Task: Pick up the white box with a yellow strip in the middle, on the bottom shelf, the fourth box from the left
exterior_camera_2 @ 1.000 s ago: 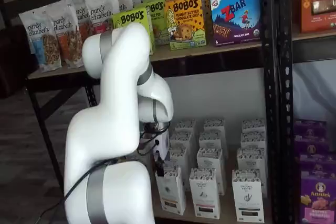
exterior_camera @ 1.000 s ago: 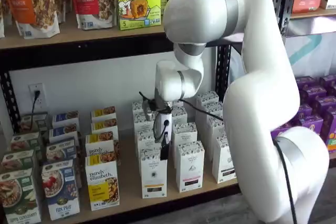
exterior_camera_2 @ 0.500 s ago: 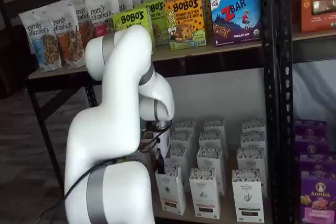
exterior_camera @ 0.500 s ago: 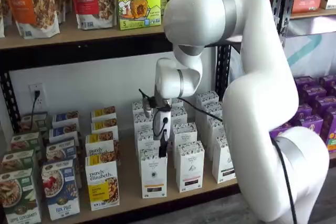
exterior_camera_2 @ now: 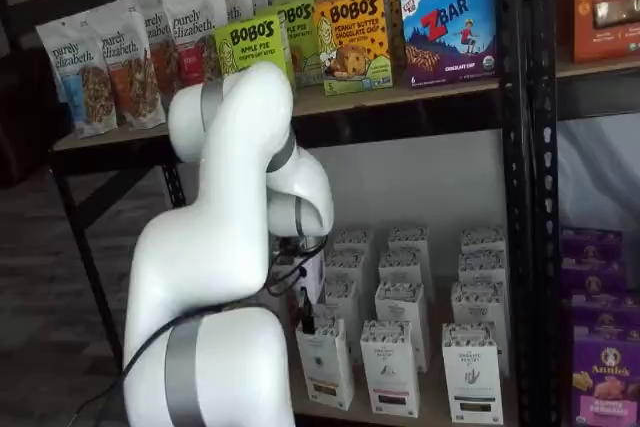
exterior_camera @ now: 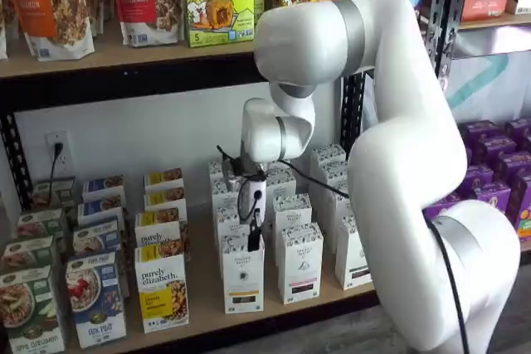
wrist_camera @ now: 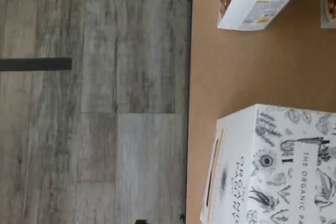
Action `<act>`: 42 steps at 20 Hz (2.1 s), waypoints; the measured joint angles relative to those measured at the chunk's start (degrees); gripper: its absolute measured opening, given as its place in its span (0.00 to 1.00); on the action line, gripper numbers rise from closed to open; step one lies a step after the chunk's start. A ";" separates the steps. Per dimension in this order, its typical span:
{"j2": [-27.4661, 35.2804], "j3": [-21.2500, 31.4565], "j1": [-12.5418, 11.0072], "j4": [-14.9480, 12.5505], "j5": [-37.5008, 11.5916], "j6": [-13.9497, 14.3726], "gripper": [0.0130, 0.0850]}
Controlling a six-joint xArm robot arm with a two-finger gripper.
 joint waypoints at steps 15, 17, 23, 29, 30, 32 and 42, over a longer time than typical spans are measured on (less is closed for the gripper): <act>5.89 -6.60 -0.69 -1.42 0.48 0.61 1.00; 6.67 -7.54 -0.84 -1.54 0.63 0.58 1.00; 9.53 -11.38 -0.99 -2.35 1.72 1.21 1.00; 12.43 -14.65 -0.52 -4.22 2.38 3.25 1.00; 12.75 -14.90 -0.44 -4.40 2.32 3.47 1.00; 13.36 -15.28 -0.30 -4.53 1.87 3.70 1.00; 15.78 -17.29 -0.58 -5.99 1.68 4.63 1.00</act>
